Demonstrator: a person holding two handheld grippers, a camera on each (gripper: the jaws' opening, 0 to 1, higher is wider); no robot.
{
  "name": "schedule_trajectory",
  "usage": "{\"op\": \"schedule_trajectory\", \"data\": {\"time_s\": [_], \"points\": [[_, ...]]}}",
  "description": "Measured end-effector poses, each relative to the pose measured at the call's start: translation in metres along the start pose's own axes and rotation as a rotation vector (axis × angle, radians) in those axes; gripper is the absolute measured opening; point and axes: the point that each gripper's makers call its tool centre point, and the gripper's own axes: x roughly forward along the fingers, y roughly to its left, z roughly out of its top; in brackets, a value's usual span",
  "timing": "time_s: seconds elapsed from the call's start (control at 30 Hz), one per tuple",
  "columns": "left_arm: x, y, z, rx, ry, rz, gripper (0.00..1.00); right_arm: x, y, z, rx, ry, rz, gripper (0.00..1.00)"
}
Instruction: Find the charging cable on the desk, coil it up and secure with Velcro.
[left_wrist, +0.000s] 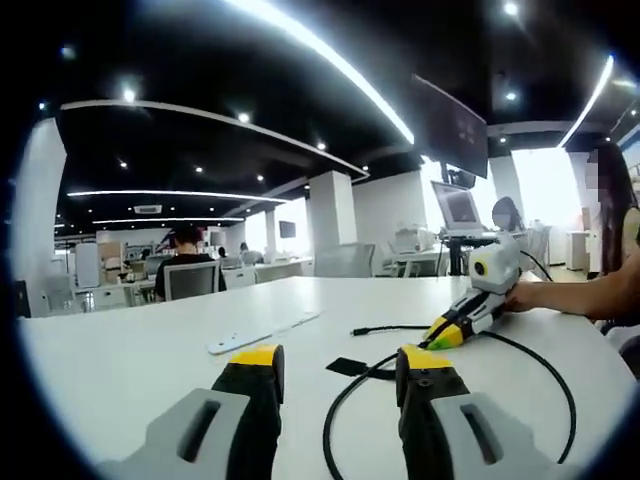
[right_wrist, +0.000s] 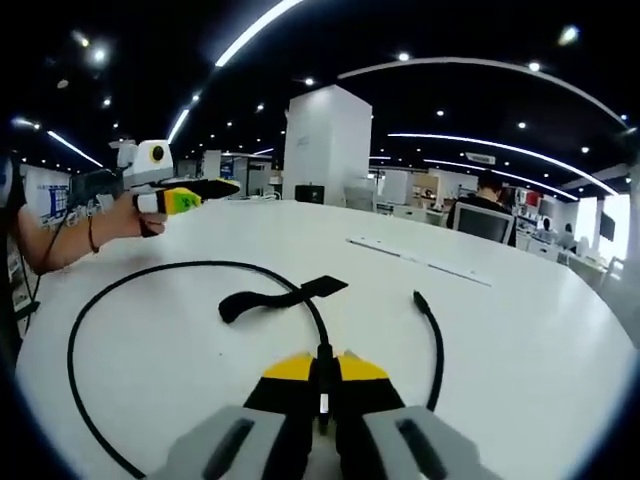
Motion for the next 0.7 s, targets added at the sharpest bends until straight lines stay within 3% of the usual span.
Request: {"op": "schedule_trajectory", "data": {"time_s": [0.13,0.33,0.7], "points": [[0.029,-0.001,0.009,0.016,0.011,-0.058,0.46,0.0,0.0,0.0,0.0,-0.002,0.0,0.08],[0.064,-0.007,0.005,0.008,0.047,-0.128,0.46,0.001,-0.001,0.001,-0.002,-0.004,0.0,0.08],[0.103,-0.007,0.002,-0.007,0.08,-0.157,0.46,0.002,-0.004,0.001,0.001,-0.007,0.003,0.08]]}}
